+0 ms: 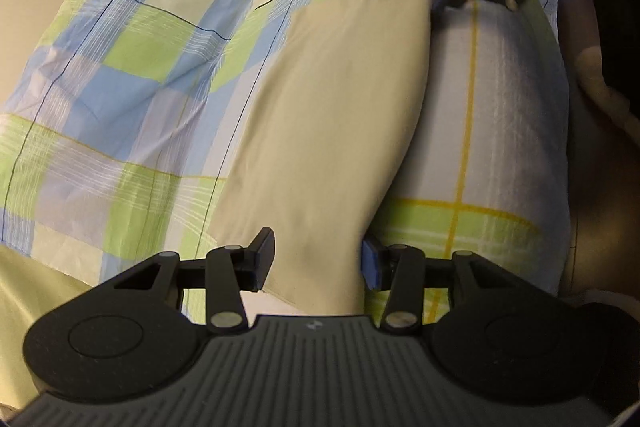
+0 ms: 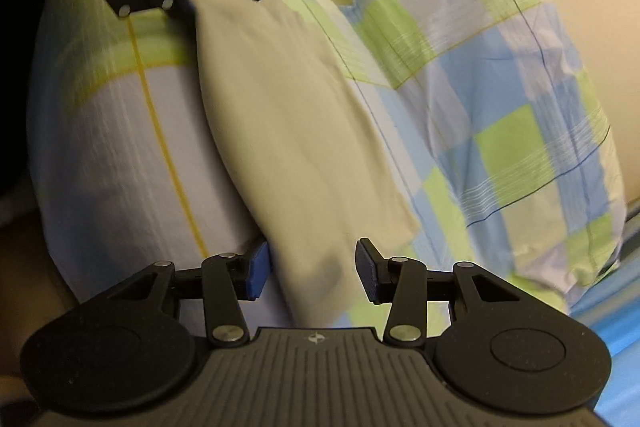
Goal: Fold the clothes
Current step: 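Grasp the bundle corner with the left gripper while the right gripper grasps another corner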
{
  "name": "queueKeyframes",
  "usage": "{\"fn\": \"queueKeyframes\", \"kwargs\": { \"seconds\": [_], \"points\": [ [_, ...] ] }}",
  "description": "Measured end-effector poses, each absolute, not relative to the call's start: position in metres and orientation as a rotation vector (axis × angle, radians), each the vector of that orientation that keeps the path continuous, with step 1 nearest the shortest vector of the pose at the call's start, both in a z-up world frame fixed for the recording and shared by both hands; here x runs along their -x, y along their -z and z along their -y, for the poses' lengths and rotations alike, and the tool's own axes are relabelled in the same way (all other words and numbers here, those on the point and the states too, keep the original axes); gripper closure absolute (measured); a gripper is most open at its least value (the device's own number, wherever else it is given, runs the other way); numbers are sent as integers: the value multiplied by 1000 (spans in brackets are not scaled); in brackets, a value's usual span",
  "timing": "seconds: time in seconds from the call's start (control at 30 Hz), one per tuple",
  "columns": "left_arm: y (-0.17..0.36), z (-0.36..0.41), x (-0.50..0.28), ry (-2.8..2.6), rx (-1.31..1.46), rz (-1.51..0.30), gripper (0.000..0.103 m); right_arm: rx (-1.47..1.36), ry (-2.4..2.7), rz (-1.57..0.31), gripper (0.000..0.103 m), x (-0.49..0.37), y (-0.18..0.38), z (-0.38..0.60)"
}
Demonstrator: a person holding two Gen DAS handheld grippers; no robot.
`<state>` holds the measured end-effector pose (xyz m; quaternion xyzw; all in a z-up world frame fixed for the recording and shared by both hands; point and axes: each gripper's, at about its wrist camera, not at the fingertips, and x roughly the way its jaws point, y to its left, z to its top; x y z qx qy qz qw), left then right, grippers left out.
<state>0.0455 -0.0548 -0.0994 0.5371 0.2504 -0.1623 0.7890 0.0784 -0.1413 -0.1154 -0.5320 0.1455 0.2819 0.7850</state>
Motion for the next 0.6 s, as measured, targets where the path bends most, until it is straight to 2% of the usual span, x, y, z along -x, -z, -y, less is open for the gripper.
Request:
{"fn": "queueKeyframes", "kwargs": {
  "seconds": [0.03,0.07,0.1,0.13,0.3,0.6],
  "points": [
    [100,56,-46,353,-1160,-543,74,1152,-613,-315,70,-80,116,140],
    [100,57,-47,363,-1158,-555,79,1149,-625,-330,84,-81,117,138],
    [100,57,-48,374,-1155,-567,88,1151,-627,-336,90,-81,117,137],
    [100,58,-49,377,-1163,-573,93,1159,-621,-328,92,-80,117,138],
    [76,60,-44,348,-1197,-514,95,1079,-561,-293,98,-75,87,148],
    [-8,108,-24,375,-1211,-299,95,990,-376,-230,99,-30,3,210]
  ]
}}
